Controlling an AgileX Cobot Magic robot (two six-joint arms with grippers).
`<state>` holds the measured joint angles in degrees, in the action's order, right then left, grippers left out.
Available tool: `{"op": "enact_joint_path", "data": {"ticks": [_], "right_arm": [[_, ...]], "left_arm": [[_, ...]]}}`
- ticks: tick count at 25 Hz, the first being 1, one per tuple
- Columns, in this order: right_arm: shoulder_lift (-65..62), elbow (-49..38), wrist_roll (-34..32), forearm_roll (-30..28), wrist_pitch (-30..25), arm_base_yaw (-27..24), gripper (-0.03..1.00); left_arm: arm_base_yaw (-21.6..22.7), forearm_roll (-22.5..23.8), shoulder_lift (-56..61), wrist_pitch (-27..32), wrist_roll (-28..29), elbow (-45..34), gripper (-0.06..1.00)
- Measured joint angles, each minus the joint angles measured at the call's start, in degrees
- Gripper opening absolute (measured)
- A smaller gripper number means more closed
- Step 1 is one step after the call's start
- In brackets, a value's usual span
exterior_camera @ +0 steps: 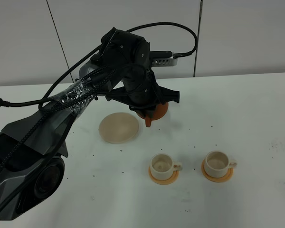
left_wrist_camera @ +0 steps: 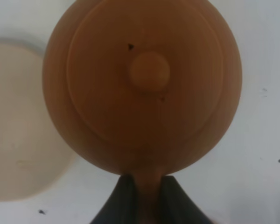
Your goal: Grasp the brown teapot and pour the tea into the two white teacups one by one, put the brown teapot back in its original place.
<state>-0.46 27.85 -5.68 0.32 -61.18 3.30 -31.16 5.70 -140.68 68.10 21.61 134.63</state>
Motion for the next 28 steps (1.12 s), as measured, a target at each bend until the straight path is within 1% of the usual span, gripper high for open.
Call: {"op": "enact_joint_path", "data": {"ticks": [4, 11, 17, 23, 28], "right_arm": [[0.0, 0.0, 0.0, 0.0, 0.0, 0.0, 0.03], [0.0, 0.0, 0.0, 0.0, 0.0, 0.0, 0.03], [0.0, 0.0, 0.0, 0.0, 0.0, 0.0, 0.03], [0.0, 0.0, 0.0, 0.0, 0.0, 0.0, 0.03], [0.0, 0.0, 0.0, 0.0, 0.0, 0.0, 0.03]], "left_arm": [[0.0, 0.0, 0.0, 0.0, -2.7, 0.0, 0.18], [0.0, -0.5, 0.0, 0.0, -3.5, 0.0, 0.18], [0.0, -0.1, 0.0, 0.0, -9.6, 0.0, 0.18], [0.0, 0.1, 0.0, 0.0, -12.2, 0.0, 0.18], [0.0, 0.2, 0.0, 0.0, -15.7, 0.0, 0.18]]}}
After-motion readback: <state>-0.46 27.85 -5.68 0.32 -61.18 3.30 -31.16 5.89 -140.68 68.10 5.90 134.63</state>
